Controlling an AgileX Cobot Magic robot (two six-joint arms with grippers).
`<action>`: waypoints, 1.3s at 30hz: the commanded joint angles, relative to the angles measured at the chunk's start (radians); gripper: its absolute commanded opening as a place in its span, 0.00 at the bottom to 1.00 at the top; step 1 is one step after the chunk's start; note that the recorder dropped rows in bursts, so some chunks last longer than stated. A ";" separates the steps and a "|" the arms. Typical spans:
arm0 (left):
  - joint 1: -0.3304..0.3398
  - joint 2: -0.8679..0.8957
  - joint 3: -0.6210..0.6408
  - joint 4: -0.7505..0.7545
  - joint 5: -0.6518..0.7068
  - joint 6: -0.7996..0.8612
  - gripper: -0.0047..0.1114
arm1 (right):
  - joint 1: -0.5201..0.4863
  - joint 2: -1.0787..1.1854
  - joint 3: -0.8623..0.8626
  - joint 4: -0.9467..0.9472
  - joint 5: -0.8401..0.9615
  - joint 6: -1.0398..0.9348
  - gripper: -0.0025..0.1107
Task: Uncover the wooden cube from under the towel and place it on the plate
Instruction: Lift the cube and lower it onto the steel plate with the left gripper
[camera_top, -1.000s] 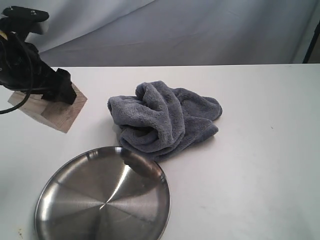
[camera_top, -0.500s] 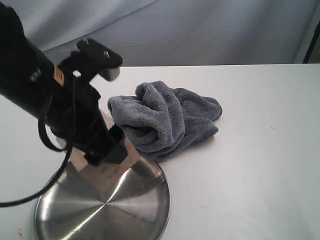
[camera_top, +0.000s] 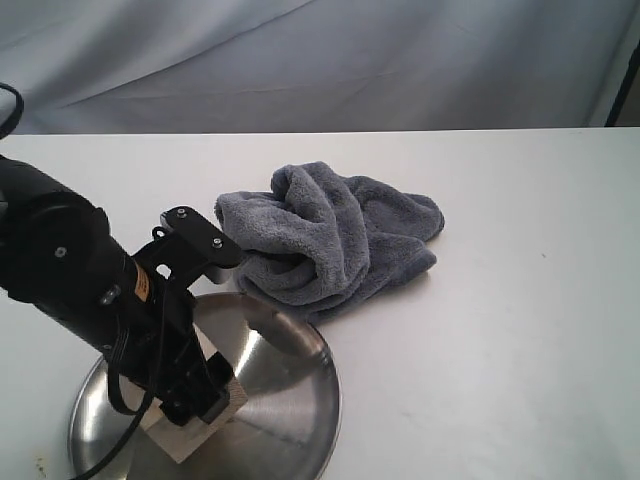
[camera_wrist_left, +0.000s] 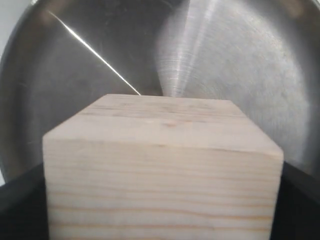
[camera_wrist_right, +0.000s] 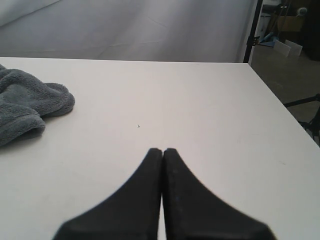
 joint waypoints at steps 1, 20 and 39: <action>-0.005 0.021 0.001 -0.014 -0.048 -0.014 0.04 | 0.004 -0.007 0.002 0.003 -0.012 -0.005 0.02; -0.005 0.061 0.001 -0.009 -0.100 -0.006 0.52 | 0.004 -0.007 0.002 0.003 -0.012 -0.005 0.02; -0.005 0.038 -0.074 -0.008 0.107 -0.011 0.94 | 0.004 -0.007 0.002 0.003 -0.012 -0.005 0.02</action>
